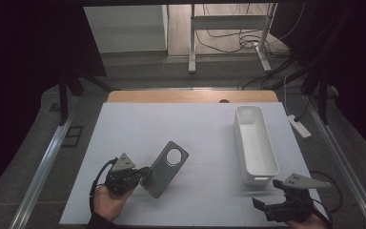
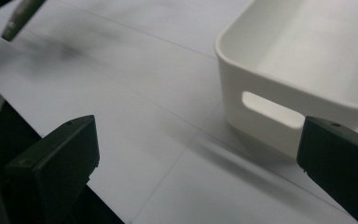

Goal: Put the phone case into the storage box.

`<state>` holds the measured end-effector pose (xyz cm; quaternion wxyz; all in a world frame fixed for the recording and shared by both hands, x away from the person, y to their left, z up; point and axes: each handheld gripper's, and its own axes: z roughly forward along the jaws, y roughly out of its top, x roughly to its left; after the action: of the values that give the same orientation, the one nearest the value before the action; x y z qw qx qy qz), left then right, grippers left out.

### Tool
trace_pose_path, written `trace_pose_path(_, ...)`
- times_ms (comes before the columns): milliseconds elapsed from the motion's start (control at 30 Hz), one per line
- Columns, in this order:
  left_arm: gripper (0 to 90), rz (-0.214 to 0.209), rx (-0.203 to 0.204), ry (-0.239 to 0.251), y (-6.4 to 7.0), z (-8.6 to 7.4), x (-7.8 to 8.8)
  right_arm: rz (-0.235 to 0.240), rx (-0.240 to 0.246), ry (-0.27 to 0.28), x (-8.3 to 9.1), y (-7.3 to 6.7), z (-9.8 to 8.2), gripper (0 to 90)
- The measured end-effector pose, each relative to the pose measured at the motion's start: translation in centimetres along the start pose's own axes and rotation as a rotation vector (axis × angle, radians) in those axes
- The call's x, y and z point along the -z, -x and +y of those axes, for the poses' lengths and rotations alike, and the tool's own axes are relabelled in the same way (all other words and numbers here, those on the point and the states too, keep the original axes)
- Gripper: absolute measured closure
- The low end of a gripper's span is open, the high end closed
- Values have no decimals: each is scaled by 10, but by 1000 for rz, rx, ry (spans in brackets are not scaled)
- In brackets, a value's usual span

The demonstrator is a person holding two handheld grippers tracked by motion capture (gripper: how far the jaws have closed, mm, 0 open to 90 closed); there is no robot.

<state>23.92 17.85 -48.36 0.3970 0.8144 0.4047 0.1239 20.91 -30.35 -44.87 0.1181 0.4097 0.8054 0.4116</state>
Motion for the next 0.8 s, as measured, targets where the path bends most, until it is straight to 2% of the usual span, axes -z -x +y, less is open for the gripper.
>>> trace_pose_path(67,890,6,2,10,1,0,1,32,-5,6,-1,-2,3,0)
trace_pose_path(367,890,1,-6,19,6,2,0,100,-3,-11,-12,-8,16,0)
trace_pose_path(800,890,11,-4,80,11,5,-1,172,21,-12,-24,-18,34,0)
